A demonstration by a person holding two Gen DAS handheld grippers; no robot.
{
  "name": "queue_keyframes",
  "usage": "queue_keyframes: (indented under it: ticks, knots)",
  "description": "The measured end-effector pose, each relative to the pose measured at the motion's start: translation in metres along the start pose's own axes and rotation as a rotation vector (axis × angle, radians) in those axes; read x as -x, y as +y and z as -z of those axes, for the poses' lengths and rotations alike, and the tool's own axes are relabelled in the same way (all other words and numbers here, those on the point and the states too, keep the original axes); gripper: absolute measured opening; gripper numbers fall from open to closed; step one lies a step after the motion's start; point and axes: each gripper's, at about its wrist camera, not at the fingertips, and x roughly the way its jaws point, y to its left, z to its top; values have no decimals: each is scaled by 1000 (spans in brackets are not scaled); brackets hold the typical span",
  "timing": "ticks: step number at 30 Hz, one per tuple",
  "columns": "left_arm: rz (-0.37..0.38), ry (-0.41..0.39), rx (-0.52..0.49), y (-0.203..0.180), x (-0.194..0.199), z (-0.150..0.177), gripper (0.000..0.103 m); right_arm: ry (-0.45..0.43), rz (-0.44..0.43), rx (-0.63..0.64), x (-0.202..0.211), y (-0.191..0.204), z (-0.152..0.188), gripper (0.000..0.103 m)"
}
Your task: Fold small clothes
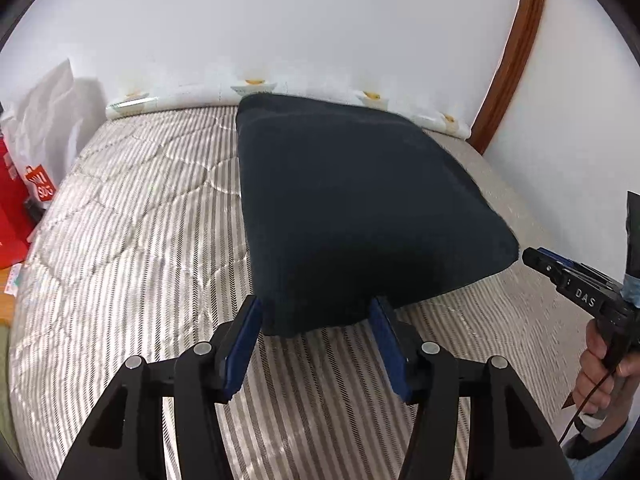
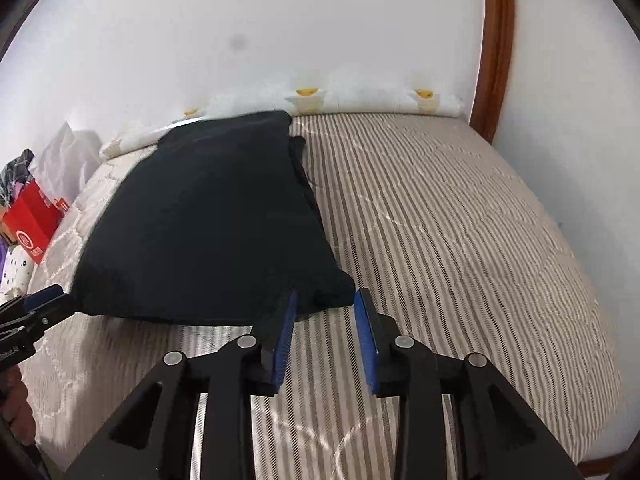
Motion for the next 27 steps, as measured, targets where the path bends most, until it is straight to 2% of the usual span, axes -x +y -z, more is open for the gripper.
queue_keyframes:
  ticks: [2,6,10,13,14,15,17,20,22,24,27]
  knots:
    - [-18,-18,2,-4,13,0,61,-16,5,3,14,5,1,39]
    - [-55,-67,-14,-16,43,5,69,-47,-5,-4,45,13,8,59]
    - [-90,-120,-17,-25,77,13,75,-47,-20,16,74,22,16,61]
    - [-123,-153,-28,-31,99,20,81,-68,7,50,93,30,21,62]
    - [-131,-161,-32,-33,105,22,82,-78,20,55,100,32,25,69]
    - [-139,-169,-35,-35,112,25,83,-84,28,57,107,34,27,79]
    - [-156,-186,-41,-39,126,31,87,-111,43,62,122,38,35,87]
    - [-157,-207,-46,-45,145,39,91,-148,64,62,142,39,44,88]
    - [-151,-219,-49,-49,157,45,92,-166,71,60,154,37,50,92]
    - [-149,-231,-57,-54,166,51,92,-191,103,50,169,35,57,100]
    - [-162,-247,-59,-59,179,60,93,-211,121,45,187,32,64,103]
